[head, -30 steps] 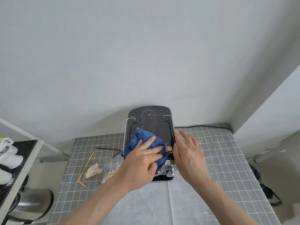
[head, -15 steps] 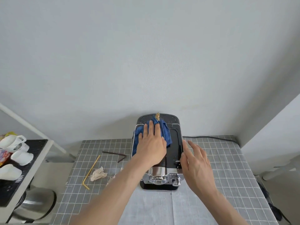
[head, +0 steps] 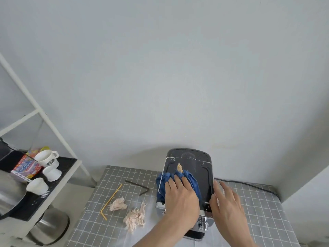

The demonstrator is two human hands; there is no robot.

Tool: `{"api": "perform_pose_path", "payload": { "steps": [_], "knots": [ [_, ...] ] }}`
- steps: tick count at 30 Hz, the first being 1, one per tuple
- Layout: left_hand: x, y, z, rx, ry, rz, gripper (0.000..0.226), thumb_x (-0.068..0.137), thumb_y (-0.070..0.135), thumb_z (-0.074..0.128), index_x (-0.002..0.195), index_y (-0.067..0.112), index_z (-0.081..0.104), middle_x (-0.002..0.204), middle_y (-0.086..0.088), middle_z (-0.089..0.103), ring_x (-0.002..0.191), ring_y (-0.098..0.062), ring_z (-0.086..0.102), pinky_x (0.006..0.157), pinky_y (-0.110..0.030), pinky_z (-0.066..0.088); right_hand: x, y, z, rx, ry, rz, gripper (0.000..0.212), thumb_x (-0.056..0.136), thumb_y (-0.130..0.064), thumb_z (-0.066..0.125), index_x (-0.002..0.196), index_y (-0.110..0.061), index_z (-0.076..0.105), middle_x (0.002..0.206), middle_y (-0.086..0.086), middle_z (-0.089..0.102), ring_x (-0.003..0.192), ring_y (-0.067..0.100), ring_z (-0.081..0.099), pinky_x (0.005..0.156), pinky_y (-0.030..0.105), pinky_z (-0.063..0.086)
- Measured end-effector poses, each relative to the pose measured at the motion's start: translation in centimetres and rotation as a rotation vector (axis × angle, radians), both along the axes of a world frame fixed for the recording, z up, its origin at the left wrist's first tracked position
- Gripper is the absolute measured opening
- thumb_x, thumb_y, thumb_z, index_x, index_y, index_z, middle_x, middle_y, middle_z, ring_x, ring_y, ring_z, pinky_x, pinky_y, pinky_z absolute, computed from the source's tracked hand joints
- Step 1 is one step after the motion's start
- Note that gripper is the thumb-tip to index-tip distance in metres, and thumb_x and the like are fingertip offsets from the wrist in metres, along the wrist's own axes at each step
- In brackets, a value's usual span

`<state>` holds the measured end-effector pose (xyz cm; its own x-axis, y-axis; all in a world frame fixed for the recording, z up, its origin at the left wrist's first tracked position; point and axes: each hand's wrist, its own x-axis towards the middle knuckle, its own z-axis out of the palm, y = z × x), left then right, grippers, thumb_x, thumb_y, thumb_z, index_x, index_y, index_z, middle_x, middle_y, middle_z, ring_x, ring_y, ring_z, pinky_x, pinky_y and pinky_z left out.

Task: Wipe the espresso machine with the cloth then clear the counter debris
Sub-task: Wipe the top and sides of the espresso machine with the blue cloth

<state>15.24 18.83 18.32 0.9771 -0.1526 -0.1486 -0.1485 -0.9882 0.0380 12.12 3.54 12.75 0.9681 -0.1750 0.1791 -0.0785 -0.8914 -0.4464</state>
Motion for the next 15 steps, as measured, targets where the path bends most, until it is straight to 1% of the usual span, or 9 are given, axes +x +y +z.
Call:
{"api": "perform_pose_path", "payload": {
  "steps": [3, 5, 8, 10, 13, 15],
  "knots": [
    [2.3, 0.0, 0.0, -0.116, 0.084, 0.105, 0.074, 0.106, 0.038, 0.031, 0.16, -0.002, 0.0, 0.167, -0.03, 0.0, 0.154, -0.048, 0.003, 0.126, -0.055, 0.008, 0.0, -0.3, 0.0, -0.025, -0.011, 0.029, 0.05, 0.095, -0.02, 0.061, 0.144, -0.018, 0.054, 0.145, 0.011, 0.056, 0.127, 0.04, 0.052, 0.092, 0.057, 0.055],
    [4.2, 0.1, 0.0, -0.178, 0.093, 0.16, 0.073, 0.106, 0.04, 0.025, 0.16, 0.0, -0.002, 0.167, -0.027, -0.005, 0.155, -0.045, -0.001, 0.126, -0.054, 0.006, -0.1, -0.3, 0.4, -0.025, -0.008, 0.027, 0.05, 0.098, -0.023, 0.057, 0.147, -0.02, 0.052, 0.147, 0.009, 0.053, 0.132, 0.038, 0.049, 0.095, 0.056, 0.054],
    [5.7, 0.5, -0.7, -0.24, 0.105, 0.147, 0.07, 0.107, 0.043, 0.02, 0.161, 0.004, -0.001, 0.169, -0.023, -0.007, 0.156, -0.042, -0.005, 0.127, -0.051, 0.001, -0.2, -0.3, 0.8, -0.015, 0.026, 0.029, 0.05, 0.102, -0.027, 0.048, 0.152, -0.021, 0.045, 0.152, 0.009, 0.049, 0.139, 0.035, 0.044, 0.107, 0.052, 0.048],
    [5.6, 1.5, -1.4, -0.244, 0.072, 0.09, 0.067, 0.108, 0.044, 0.017, 0.162, 0.007, 0.003, 0.17, -0.02, -0.005, 0.156, -0.038, -0.007, 0.127, -0.049, -0.001, -0.2, -0.3, 0.9, -0.002, 0.038, 0.025, 0.051, 0.104, -0.03, 0.043, 0.154, -0.021, 0.042, 0.154, 0.008, 0.048, 0.141, 0.034, 0.042, 0.111, 0.05, 0.044],
    [4.4, 3.2, -1.8, -0.23, -0.03, -0.055, 0.06, 0.11, 0.038, 0.018, 0.162, 0.008, 0.015, 0.17, -0.016, 0.01, 0.157, -0.034, 0.002, 0.128, -0.045, -0.001, -0.5, -0.1, 0.9, 0.046, 0.06, 0.011, 0.052, 0.106, -0.035, 0.036, 0.157, -0.024, 0.037, 0.155, 0.007, 0.047, 0.142, 0.033, 0.04, 0.114, 0.05, 0.04],
    [3.4, 4.0, -1.7, -0.256, -0.036, -0.116, 0.057, 0.11, 0.036, 0.021, 0.161, 0.01, 0.02, 0.17, -0.013, 0.015, 0.157, -0.032, 0.005, 0.128, -0.044, 0.001, -0.6, 0.0, 1.0, 0.042, 0.078, 0.014, 0.053, 0.106, -0.037, 0.032, 0.158, -0.025, 0.033, 0.155, 0.008, 0.046, 0.142, 0.033, 0.039, 0.115, 0.05, 0.039]
  ]
}}
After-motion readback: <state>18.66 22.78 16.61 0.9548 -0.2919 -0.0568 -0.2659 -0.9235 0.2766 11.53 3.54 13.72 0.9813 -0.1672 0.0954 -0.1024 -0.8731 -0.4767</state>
